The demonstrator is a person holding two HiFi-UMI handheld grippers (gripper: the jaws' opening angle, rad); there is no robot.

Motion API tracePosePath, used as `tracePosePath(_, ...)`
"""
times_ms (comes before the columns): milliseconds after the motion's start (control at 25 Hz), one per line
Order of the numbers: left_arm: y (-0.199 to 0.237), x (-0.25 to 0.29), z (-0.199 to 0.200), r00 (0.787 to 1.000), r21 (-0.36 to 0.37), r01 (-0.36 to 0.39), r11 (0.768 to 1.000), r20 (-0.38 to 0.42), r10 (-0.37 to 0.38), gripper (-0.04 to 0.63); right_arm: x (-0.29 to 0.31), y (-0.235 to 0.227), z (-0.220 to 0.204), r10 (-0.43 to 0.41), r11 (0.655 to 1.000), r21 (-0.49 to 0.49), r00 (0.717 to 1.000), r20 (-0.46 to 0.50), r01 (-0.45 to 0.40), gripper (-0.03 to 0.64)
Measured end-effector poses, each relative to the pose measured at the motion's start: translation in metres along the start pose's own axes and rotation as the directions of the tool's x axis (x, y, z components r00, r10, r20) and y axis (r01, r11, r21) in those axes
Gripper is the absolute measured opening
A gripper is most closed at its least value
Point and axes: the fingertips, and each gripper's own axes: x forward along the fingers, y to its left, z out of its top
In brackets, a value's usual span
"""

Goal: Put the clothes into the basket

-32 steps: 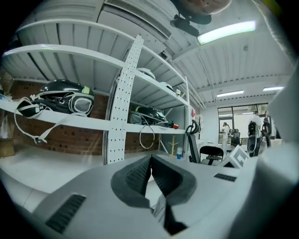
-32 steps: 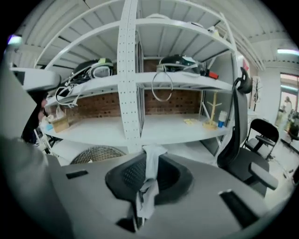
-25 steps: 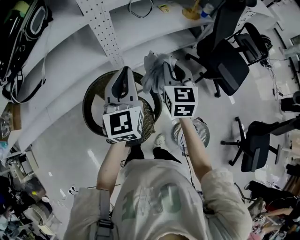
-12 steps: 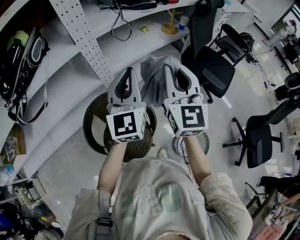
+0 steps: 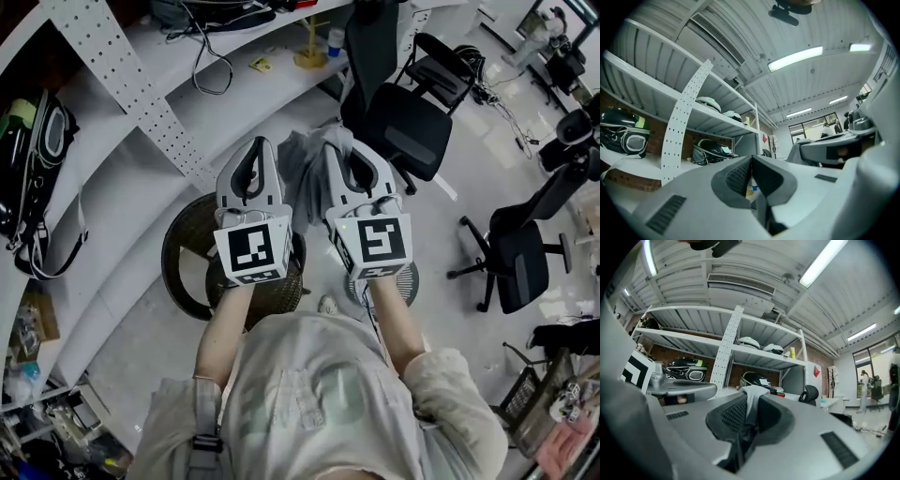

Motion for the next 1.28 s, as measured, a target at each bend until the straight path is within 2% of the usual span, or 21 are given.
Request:
tracePosePath(160, -0.029, 0.013, 0.006, 0.997, 0.002, 0.078, 0.997, 0.020, -0.078, 0.018, -0.009, -0.022, 0.000, -0.061, 0.998, -0.012, 0.998, -0.009, 0.061, 0.038)
tracePosePath(320, -0.070, 0.028, 0.012, 0.981, -0.001, 0.188, 0.982, 0.049, -0.188, 0.018, -0.027, -0.056, -0.003, -0.165, 0.986, -0.013, 0.985, -0.046, 0.164, 0.038)
tracePosePath(400, -0.099, 0.035, 0.011, 0.964, -0.020, 0.262, 0.965, 0.054, -0.260, 0.017, -0.045, -0.078, -0.004, -0.231, 0.973, -0.026, 0.972, -0.050, 0.230, 0.038)
tracePosePath(520, -0.150, 0.043, 0.006, 0.924, -0.066, 0.381, 0.922, 0.057, -0.378, 0.018, -0.080, -0.112, -0.007, -0.339, 0.940, -0.053, 0.939, -0.066, 0.336, 0.038)
tracePosePath(640, -0.208, 0.048, 0.003, 0.871, -0.098, 0.492, 0.865, 0.062, -0.488, 0.018, -0.117, -0.145, -0.010, -0.429, 0.902, -0.082, 0.899, -0.090, 0.423, 0.038)
tracePosePath(760, -0.269, 0.044, 0.001, 0.805, -0.114, 0.593, 0.797, 0.074, -0.589, 0.018, -0.162, -0.177, -0.016, -0.522, 0.852, -0.111, 0.845, -0.119, 0.511, 0.038)
tracePosePath(1080, -0.397, 0.008, -0.011, 0.601, -0.148, 0.797, 0.586, 0.088, -0.795, 0.018, -0.280, -0.231, -0.034, -0.736, 0.677, -0.158, 0.653, -0.179, 0.719, 0.038)
tracePosePath(1160, -0.418, -0.003, -0.015, 0.562, -0.155, 0.823, 0.547, 0.086, -0.822, 0.017, -0.303, -0.236, -0.042, -0.764, 0.643, -0.144, 0.614, -0.199, 0.753, 0.038)
tracePosePath(1280, -0.444, -0.017, -0.017, 0.522, -0.167, 0.847, 0.505, 0.079, -0.849, 0.018, -0.332, -0.240, -0.057, -0.788, 0.606, -0.125, 0.570, -0.232, 0.786, 0.038)
